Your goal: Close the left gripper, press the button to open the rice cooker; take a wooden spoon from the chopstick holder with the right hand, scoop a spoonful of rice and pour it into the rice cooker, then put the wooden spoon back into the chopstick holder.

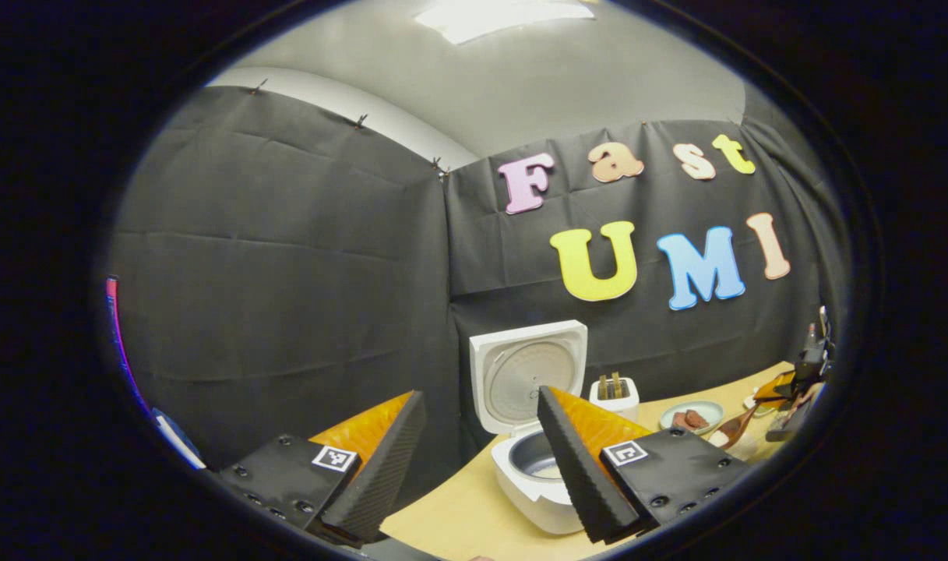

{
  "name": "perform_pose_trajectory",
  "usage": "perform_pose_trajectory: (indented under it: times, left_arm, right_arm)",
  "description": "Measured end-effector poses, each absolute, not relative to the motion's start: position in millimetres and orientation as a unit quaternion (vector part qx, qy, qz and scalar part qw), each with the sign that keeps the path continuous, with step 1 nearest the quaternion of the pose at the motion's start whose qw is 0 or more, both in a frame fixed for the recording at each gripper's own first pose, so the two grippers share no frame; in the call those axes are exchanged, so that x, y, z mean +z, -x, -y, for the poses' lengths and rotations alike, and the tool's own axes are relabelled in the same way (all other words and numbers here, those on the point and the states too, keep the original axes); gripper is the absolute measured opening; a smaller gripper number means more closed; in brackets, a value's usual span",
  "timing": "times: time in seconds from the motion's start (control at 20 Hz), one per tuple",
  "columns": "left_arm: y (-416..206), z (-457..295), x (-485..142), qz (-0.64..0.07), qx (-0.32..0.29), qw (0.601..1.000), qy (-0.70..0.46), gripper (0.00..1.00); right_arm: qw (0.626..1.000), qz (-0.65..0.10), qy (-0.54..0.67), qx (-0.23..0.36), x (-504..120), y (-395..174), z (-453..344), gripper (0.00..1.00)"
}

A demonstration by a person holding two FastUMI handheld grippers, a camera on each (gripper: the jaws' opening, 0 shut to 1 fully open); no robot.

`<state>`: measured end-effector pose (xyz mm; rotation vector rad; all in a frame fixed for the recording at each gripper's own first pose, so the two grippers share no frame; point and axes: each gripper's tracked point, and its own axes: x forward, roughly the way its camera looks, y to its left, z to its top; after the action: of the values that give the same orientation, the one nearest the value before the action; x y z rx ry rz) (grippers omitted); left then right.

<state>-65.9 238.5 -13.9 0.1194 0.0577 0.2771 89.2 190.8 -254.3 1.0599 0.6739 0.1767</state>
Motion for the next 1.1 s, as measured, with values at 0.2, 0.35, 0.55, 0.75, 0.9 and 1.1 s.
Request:
perform_pose_trajectory:
  times: [0.2, 0.35, 0.55, 0.75, 0.9, 1.1]
  left_arm:
    - [64.8, -237.8, -14.1, -0.026, 0.134, 0.989, -0.056, 0.92]
    - [67.7, -241.0, -14.8, -0.025, 0.134, 0.989, -0.051, 0.92]
    - [73.1, -250.4, -15.3, -0.023, 0.139, 0.989, -0.049, 0.96]
    - [83.4, -264.7, -17.8, -0.024, 0.153, 0.987, -0.045, 1.0]
    - [92.7, -280.4, -17.2, -0.025, 0.169, 0.984, -0.044, 0.98]
    - [107.8, -300.9, -19.7, -0.028, 0.192, 0.98, -0.041, 0.98]
  right_arm:
    - [0.764, -0.307, -0.557, 0.106, -224.3, -89.6, -206.3, 0.11]
    - [0.745, -0.3, -0.582, 0.127, -198.2, -88.5, -223.8, 0.11]
    - [0.743, -0.291, -0.58, 0.162, -164.9, -86.6, -252.2, 0.11]
    - [0.74, -0.29, -0.572, 0.203, -137.3, -81.1, -291.0, 0.11]
    - [0.741, -0.293, -0.557, 0.233, -123.2, -76.7, -325.6, 0.11]
    - [0.737, -0.297, -0.545, 0.268, -107.7, -70.4, -370.7, 0.11]
